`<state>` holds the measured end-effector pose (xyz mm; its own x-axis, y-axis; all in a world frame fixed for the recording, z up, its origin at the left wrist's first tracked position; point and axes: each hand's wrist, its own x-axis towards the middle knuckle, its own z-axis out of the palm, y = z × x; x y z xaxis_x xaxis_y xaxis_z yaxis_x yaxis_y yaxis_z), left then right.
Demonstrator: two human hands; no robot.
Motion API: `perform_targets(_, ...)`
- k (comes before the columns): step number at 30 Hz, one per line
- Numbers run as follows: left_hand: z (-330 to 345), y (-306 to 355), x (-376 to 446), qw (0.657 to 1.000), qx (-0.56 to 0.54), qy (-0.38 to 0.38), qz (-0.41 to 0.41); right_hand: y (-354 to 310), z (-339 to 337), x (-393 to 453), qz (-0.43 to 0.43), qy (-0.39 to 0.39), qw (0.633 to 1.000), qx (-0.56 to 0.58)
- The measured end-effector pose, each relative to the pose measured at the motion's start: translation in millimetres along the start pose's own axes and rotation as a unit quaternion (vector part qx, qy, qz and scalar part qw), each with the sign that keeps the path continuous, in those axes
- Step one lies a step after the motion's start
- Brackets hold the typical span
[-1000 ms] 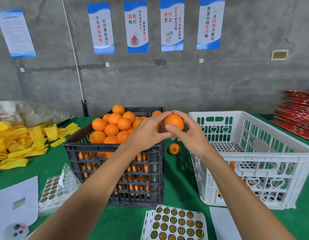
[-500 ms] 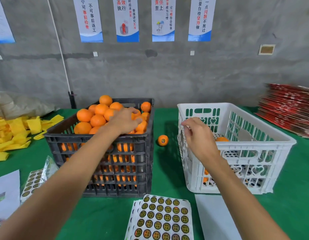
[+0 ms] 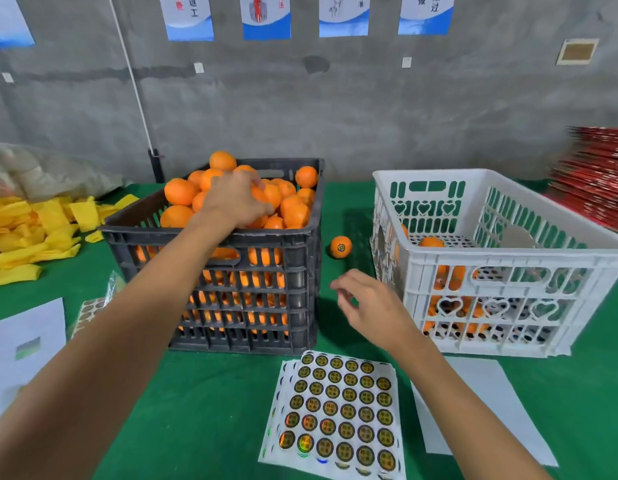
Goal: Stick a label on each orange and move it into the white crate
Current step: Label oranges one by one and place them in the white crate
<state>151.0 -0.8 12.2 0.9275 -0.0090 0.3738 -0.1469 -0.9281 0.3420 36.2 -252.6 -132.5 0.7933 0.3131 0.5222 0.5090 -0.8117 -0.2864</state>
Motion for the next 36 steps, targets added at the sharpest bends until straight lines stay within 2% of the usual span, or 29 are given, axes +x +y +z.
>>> perform_targets(2, -3, 12, -21, 0.988, -0.110, 0.101, 0.039, -1, 3, -9, -0.004, -0.024, 1.000, 0.003)
perform_targets(4, 1, 21, -46, 0.974, -0.178, 0.123, 0.072, -1, 8, -19, -0.016, -0.080, 0.997, -0.006)
perform_targets(8, 9, 29, -75, 0.976, -0.144, 0.135, 0.091, 0, 26, -46, -0.004, -0.218, 0.976, 0.023)
perform_targets(11, 5, 34, -74, 0.980, -0.136, 0.124, 0.071, 0, 42, -65, 0.029, -0.269, 0.958, 0.089)
perform_targets(14, 7, 37, -75, 0.982, -0.119, 0.135, 0.057, 3, 54, -77, 0.040, -0.271, 0.956, 0.109)
perform_targets(18, 9, 38, -78, 0.982, -0.106, 0.150, 0.047, 5, 58, -77, 0.007, -0.244, 0.968, 0.063)
perform_targets(23, 11, 37, -79, 0.981, -0.108, 0.157, 0.043, 2, 59, -73, -0.013, -0.220, 0.974, 0.059)
perform_targets(27, 10, 39, -81, 0.981, -0.111, 0.153, 0.041, 0, 59, -69, -0.016, -0.220, 0.973, 0.069)
perform_targets(31, 9, 39, -81, 0.982, -0.110, 0.149, 0.042, 3, 58, -78, 0.024, -0.240, 0.963, 0.121)
perform_targets(36, 12, 39, -80, 0.981, -0.113, 0.157, 0.034, 3, 58, -81, 0.015, -0.250, 0.964, 0.090)
